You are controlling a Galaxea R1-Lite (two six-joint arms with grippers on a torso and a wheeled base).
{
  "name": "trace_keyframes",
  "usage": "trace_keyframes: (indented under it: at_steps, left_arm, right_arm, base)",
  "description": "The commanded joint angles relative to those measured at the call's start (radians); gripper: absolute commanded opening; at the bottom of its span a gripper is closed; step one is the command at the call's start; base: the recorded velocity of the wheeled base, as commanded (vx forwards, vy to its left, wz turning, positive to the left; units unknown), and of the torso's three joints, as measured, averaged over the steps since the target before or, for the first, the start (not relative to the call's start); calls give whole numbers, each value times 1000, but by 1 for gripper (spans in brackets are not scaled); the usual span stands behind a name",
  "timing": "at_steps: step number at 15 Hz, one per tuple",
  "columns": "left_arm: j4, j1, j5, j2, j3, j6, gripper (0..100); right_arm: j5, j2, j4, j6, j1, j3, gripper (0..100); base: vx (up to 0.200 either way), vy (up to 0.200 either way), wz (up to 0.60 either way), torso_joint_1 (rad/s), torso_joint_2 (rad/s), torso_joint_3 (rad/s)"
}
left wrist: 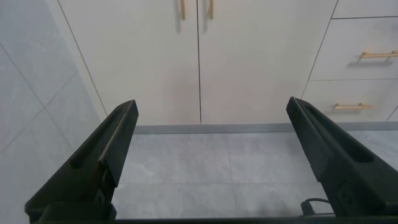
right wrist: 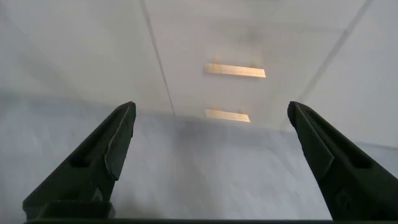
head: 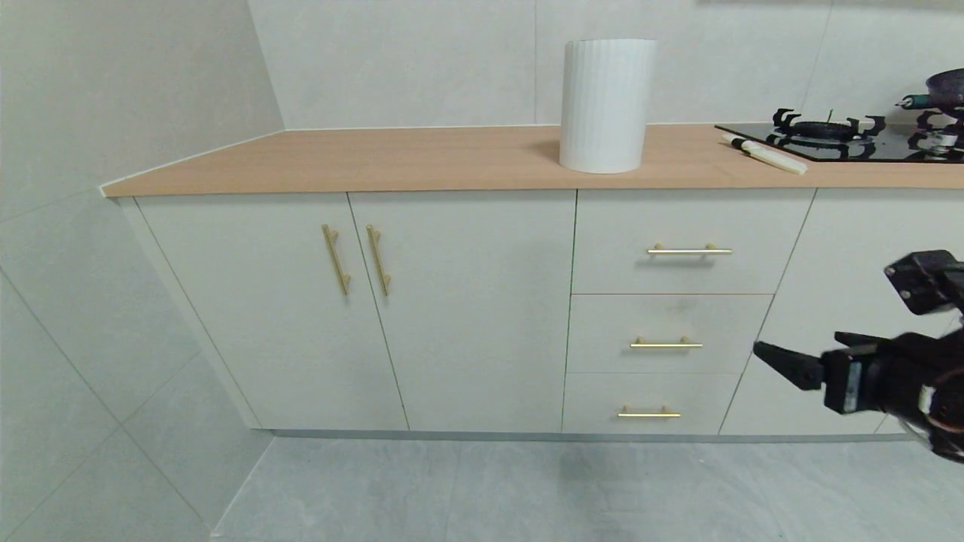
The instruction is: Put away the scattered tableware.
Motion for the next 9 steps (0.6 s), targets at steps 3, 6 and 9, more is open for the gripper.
trace_keyframes:
  at_steps: [3,6,9]
  left_arm:
    - [0,0,0,0,0,0,100]
    - [0,0,0,0,0,0,100]
    - [0,0,0,0,0,0,100]
  right_arm:
    - [-240,-487,369,-41,62,106,100]
    - [-400,-717,576,-40,27,126,100]
    - [-427,-951,740,-53,-147,129,100]
  base:
    - [0,0,0,0,0,0]
    - [0,0,0,0,0,0]
    - [0,0,0,0,0,0]
